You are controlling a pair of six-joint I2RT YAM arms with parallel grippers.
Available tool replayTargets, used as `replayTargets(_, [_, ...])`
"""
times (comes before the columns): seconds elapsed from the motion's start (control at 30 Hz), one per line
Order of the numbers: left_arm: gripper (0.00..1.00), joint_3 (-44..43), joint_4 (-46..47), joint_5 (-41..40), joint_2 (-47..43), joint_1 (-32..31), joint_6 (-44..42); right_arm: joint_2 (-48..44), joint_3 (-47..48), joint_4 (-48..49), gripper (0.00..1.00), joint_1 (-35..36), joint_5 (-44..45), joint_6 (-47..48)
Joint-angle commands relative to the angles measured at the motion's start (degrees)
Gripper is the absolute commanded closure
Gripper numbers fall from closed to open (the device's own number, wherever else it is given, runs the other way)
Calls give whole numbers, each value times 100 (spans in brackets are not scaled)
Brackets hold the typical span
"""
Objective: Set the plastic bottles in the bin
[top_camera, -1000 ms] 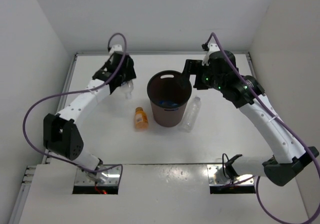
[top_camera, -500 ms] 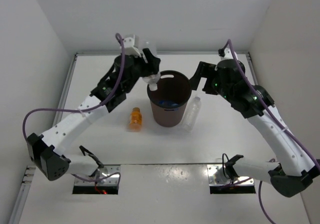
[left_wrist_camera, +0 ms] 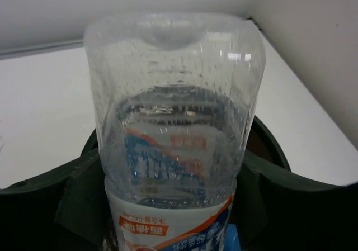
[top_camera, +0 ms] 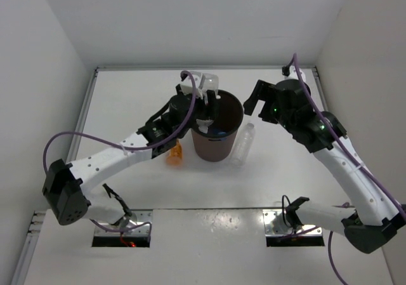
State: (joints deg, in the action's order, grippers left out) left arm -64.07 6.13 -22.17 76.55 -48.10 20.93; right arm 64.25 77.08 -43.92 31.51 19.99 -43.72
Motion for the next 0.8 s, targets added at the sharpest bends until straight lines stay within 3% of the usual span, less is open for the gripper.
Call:
replayTargets(0.0, [19,-44,521,-357,52,-51,-142,-141,0,24,0,-31,234,-250])
replayTargets(0.07, [11,-44,468,-454,123,-51,-89,-141,0,24,0,-31,234,-303])
replayTargets(0.1, [0,-131,468,-594,175,-51,-89,-141,0,-37,0,-31,234,-356])
replayTargets(0.23, [0,-640,328,-849,290,-51,-159,52,0,-414,0,-83,426,-549])
replayTargets(0.4, [0,-1879,1,-1543,536,-51,-290,465,-53,-766,0,-197,260,-690])
replayTargets(0.53, [0,-2486,178,-3138,466,54,-511,475,-96,-1031,0,-347,401,-1173])
replayTargets(0.6, [0,-2487,-241,-3529,352,404,-380,405,-219,-925,0,-531,252,-1269])
replayTargets(0.7, [0,-2067,-1267,-3750,71,1062,462,352,-657,-636,0,-777,-222,-1323])
replayTargets(0.77, [0,-1176,-1710,-3750,-288,1389,1480,569,-878,-223,0,-1039,-1108,-1271])
